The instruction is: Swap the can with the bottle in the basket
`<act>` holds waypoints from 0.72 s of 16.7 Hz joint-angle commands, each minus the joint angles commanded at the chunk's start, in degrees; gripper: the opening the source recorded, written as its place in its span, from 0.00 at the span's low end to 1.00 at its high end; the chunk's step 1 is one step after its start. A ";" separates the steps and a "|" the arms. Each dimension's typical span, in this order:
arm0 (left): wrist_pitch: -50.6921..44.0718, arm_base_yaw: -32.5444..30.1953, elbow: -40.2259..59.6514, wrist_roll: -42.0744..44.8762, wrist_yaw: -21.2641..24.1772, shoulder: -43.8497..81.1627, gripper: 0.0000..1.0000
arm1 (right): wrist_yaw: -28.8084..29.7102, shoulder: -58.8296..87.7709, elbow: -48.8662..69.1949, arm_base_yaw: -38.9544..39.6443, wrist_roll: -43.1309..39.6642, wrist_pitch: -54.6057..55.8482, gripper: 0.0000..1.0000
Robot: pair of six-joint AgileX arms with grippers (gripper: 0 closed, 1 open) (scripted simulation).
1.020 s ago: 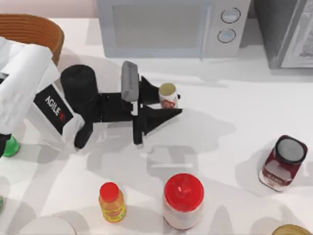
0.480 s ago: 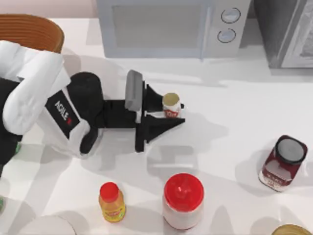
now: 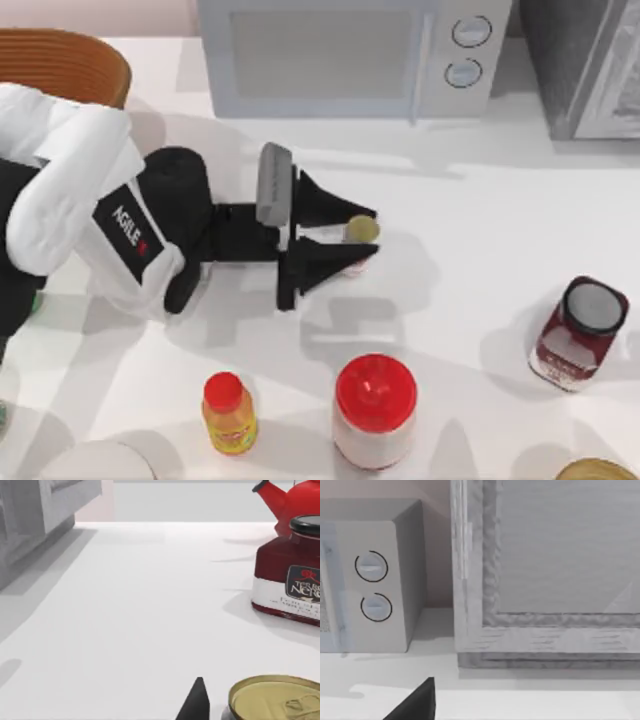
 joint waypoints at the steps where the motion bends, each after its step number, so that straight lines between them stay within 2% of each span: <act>1: 0.00 0.00 0.00 0.00 0.00 0.00 0.75 | 0.00 0.00 0.00 0.00 0.00 0.00 1.00; 4: 0.00 0.00 0.00 0.00 0.00 0.00 0.98 | 0.00 0.00 0.00 0.00 0.00 0.00 1.00; 12: 0.00 0.00 0.00 0.00 0.00 0.00 1.00 | 0.00 0.00 0.00 0.00 0.00 0.00 1.00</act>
